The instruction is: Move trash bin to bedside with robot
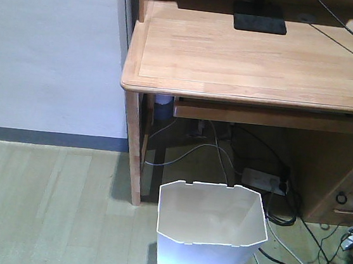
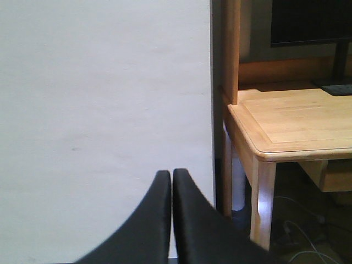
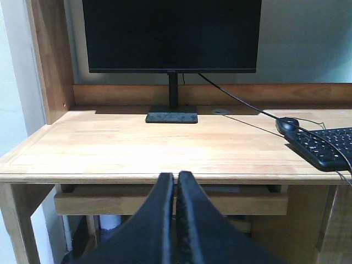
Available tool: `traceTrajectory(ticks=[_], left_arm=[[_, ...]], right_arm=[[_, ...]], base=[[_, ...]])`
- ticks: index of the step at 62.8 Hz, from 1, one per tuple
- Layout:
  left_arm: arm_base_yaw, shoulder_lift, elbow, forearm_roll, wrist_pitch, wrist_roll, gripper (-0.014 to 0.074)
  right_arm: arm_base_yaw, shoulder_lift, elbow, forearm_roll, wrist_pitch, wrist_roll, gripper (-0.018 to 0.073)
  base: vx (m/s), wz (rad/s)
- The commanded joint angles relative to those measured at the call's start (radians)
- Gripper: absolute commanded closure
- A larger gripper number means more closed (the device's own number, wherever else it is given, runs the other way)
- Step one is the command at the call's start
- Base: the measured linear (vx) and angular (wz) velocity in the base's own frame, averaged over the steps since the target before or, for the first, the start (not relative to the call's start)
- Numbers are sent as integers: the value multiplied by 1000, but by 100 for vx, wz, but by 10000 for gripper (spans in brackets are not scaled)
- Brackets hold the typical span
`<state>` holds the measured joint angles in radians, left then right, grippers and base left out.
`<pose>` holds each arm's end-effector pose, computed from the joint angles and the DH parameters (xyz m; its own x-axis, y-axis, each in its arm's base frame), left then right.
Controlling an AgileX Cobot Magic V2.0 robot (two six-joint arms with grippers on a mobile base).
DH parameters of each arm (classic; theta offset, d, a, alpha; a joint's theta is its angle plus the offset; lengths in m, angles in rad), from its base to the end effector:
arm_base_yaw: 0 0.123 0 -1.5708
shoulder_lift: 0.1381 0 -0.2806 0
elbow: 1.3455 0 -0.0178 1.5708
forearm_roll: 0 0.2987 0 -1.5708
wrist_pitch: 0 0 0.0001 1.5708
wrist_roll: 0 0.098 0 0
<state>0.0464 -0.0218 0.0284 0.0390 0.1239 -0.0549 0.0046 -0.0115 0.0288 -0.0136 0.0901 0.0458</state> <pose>0.1153 0.0058 0.1930 -0.0423 -0.0182 -0.9989 -0.0519 0.9985 -0.0160 0.1164 0.0004 0.1950 -0.0203 0.0322 -0.9993 -0.0027 0.9995 0.0322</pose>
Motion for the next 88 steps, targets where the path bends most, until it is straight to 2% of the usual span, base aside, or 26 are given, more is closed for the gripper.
traceTrajectory(ticks=[1,7,19,25,35,44,52,68,88], left_arm=[[0,-4,-21,-5,-73,-4,603],[0,-4,-21,-5,-73,-4,603],[0,-4,-21,-5,-73,-4,603],[0,-4,-21,-5,-73,-4,603],[0,-4,-21,-5,-73,-4,603],[0,-4,-21,-5,-73,-4,603],[0,-4,-21,-5,-73,-4,603],[0,-4,-21,-5,-73,-4,603],[0,-4,-21,-5,-73,-4,603]], right_arm=[[2,-13,20,-5,-84,-5,568],[2,-13,20,-11,-117,-8,568],[0,-11,1,-25,-302,-20,568],[0,-1,-39,-25,-345,-34,568],[0,119,-162,-25,-278,-91,568],[0,285,-285,-26,-184,-91,568],[0,424,-359,-25,-153,-84,568],[0,584,-366,-25,-235,-84,568],[0,635,-366,-16,-208,-77,552]], base=[[0,0],[0,0],[0,0],[0,0],[0,0],[0,0],[0,0],[0,0],[0,0]])
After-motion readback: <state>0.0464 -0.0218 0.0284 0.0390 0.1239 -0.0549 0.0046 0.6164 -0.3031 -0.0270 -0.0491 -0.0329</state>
